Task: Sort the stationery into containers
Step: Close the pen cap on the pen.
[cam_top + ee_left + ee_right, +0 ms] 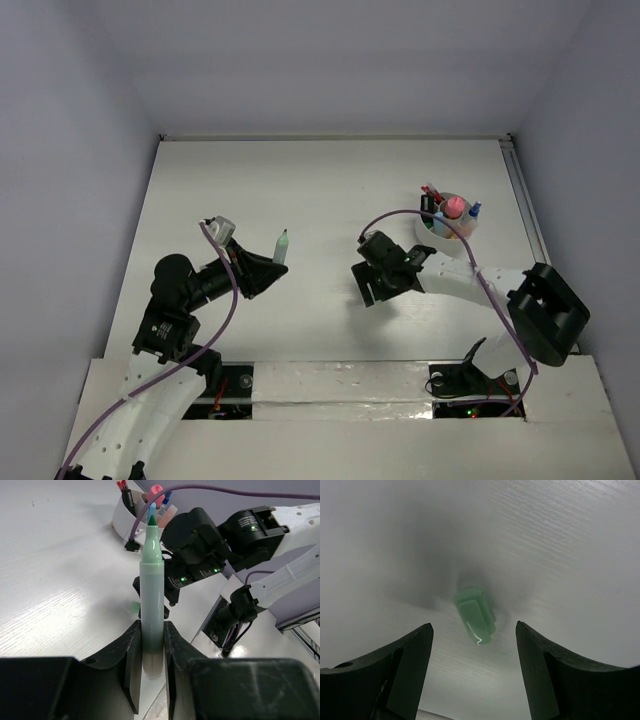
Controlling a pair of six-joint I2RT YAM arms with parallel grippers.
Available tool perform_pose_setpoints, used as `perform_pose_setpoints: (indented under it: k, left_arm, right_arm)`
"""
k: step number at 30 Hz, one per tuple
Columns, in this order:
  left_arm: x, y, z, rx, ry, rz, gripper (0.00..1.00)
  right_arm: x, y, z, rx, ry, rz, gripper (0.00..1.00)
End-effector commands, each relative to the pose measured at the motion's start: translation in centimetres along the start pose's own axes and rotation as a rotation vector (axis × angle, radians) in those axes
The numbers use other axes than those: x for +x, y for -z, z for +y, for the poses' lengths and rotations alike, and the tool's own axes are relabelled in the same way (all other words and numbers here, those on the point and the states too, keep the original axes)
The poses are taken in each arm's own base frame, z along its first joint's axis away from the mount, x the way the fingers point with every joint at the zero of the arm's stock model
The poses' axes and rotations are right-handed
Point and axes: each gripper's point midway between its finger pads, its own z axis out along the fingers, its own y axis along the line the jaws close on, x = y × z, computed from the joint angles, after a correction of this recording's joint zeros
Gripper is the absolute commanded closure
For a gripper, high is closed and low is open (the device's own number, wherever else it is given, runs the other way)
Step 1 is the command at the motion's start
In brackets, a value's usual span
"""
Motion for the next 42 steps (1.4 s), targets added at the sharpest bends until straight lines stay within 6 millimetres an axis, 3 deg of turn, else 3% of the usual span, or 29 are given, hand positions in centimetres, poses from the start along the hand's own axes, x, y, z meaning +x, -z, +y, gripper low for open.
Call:
perform_pose_setpoints:
  k: [1, 10, 17, 21, 23, 26, 27, 30, 31, 34, 35, 39, 40, 42]
  left_arm:
    - [-1.3, 0.1, -1.2, 0.047, -0.06, -0.039, 1.0]
    - [-1.2, 0.1, -1.3, 0.056, -0.064, -0.037, 1.0]
    - [-1.1, 0.0, -1.3, 0.061, -0.058, -0.029, 1.0]
    - [-1.1, 0.0, -1.3, 0.061, -0.059, -0.032, 1.0]
    - [-1.2, 0.0, -1.3, 0.062, -0.06, -0.031, 1.0]
    - [-1.2, -0.1, -1.2, 0.057, -0.064, -0.032, 1.0]
    - [-1.2, -0.1, -1.2, 0.056, -0.062, -0.031, 1.0]
    - [-1.4, -0.1, -0.8, 0.035, -0.061, -0.04, 1.0]
    - [-1.5, -0.1, -0.8, 0.03, -0.061, -0.043, 1.0]
    - [-2.1, -0.2, -0.7, 0.021, -0.078, -0.059, 1.0]
    - [-2.3, -0.3, -0.3, -0.004, -0.081, -0.069, 1.0]
    - [-3.9, 0.0, 1.1, -0.115, -0.116, -0.104, 1.0]
    - [-4.0, 0.3, 2.1, -0.177, -0.113, -0.12, 1.0]
    - [-4.2, 0.7, 2.5, -0.207, -0.117, -0.14, 1.0]
  right_arm:
    - [-1.6, -0.6, 0.3, -0.016, 0.008, -0.016, 0.28]
    - [-1.3, -2.8, 0.1, -0.015, 0.03, 0.025, 0.49]
    - [-1.4, -3.3, -0.1, 0.005, 0.045, 0.035, 0.52]
    - [-1.9, -3.0, -0.4, 0.011, 0.033, 0.016, 0.89]
    - [-3.2, -2.3, -0.2, 0.004, 0.025, -0.03, 0.94]
    - [-7.5, 1.2, 1.0, -0.059, -0.007, -0.199, 0.98]
    - [-8.3, 1.6, 1.3, -0.07, -0.016, -0.222, 0.98]
    - [-13.5, 6.9, 3.0, -0.17, -0.082, -0.432, 1.0]
    - [-15.6, 9.9, 4.0, -0.233, -0.108, -0.545, 1.0]
    - [-19.1, 15.2, 5.4, -0.366, -0.193, -0.72, 1.0]
    - [-20.5, 17.8, 6.3, -0.434, -0.216, -0.807, 1.0]
    - [-23.8, 23.0, 7.7, -0.571, -0.326, -0.951, 1.0]
    - [-25.6, 25.6, 9.8, -0.672, -0.41, -1.014, 1.0]
    - [-26.0, 24.8, 10.6, -0.679, -0.435, -1.003, 1.0]
